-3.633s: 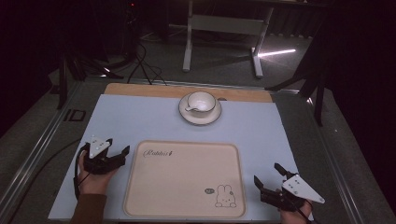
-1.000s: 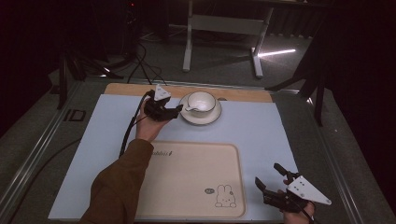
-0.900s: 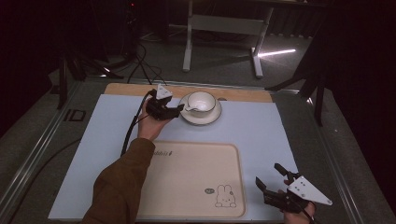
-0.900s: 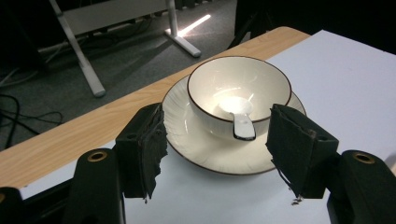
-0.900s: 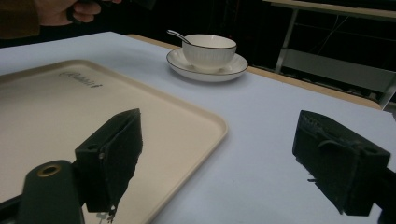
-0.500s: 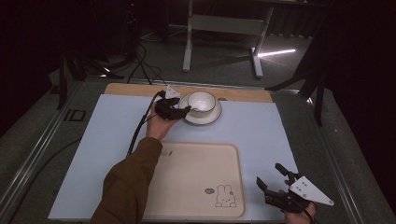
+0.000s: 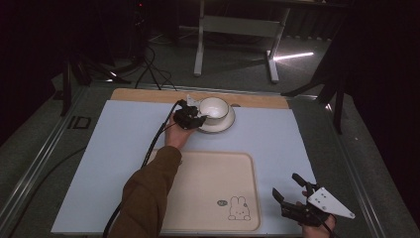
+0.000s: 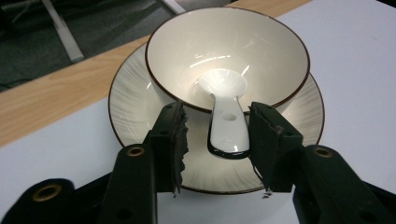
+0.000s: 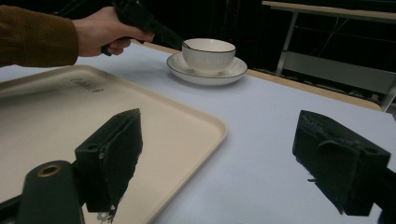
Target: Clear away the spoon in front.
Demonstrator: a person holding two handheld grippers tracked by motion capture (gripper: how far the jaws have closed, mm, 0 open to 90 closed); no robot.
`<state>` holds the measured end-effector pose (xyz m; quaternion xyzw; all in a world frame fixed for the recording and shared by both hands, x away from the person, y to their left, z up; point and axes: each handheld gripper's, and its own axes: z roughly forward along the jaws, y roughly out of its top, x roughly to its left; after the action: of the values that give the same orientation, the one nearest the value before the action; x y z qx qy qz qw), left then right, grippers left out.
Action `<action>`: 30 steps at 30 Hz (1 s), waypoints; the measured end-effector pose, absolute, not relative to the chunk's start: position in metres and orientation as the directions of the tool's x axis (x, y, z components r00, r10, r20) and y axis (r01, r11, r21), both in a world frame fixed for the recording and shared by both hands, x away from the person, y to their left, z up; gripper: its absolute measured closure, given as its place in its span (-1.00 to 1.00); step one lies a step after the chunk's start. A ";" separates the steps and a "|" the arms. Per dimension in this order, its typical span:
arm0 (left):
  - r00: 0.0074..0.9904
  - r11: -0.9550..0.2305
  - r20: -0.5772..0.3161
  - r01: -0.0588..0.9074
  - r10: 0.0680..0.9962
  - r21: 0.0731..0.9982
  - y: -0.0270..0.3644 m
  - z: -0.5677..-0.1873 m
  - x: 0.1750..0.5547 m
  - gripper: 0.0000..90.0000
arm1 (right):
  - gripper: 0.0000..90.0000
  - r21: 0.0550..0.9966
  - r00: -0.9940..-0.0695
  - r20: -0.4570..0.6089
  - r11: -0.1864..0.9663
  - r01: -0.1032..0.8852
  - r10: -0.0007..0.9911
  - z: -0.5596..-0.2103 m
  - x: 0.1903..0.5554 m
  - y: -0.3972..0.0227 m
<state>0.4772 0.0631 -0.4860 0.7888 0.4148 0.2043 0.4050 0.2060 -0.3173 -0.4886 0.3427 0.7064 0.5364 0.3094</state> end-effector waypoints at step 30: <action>0.582 -0.280 -0.074 0.494 0.810 0.823 0.058 -0.482 0.471 0.64 | -0.65 0.969 -0.577 -0.075 0.196 0.150 0.813 -0.489 0.206 -0.317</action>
<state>0.4715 0.0577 -0.4822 0.7788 0.4184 0.1837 0.4298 0.2063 -0.3166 -0.4888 0.3399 0.7085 0.5354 0.3096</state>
